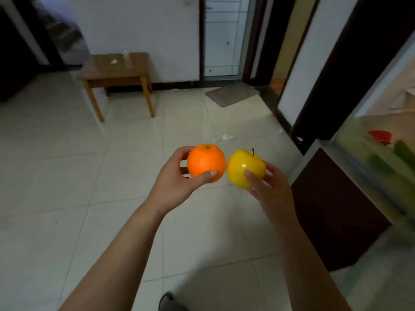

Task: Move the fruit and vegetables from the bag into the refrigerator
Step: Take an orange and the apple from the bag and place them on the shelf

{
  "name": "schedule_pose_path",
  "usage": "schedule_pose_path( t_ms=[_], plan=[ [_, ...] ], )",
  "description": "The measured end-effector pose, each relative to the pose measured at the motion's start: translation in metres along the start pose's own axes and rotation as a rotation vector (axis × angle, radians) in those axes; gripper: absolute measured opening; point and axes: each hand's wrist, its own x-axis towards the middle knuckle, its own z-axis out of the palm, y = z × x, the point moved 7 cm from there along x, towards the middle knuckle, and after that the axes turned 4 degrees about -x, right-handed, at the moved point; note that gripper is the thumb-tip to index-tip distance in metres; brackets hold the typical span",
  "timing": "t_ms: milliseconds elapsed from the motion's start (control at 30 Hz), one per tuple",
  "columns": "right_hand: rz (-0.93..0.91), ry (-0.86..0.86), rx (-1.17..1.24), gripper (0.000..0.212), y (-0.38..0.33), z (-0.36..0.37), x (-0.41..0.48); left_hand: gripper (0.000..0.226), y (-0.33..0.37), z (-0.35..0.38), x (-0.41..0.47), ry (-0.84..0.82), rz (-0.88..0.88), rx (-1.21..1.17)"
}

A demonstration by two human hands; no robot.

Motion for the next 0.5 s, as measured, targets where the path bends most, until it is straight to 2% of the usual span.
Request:
schedule_pose_path(
  t_ms=[200,267,400,500],
  plan=[
    [0.018,0.273,-0.052,0.084,-0.008,-0.062,0.075,0.063,0.031,0.096,0.122,-0.200,0.116,-0.046],
    [0.025,0.361,-0.087,0.079,-0.013,-0.085,0.098,0.072,0.038,0.130,0.161,-0.301,0.158,-0.024],
    [0.037,0.531,-0.147,0.056,-0.023,-0.123,0.130,0.079,0.043,0.196,0.227,-0.541,0.176,-0.017],
    [0.034,0.676,-0.177,0.050,-0.033,-0.144,0.149,0.071,0.052,0.244,0.267,-0.693,0.181,-0.034]
  ],
)
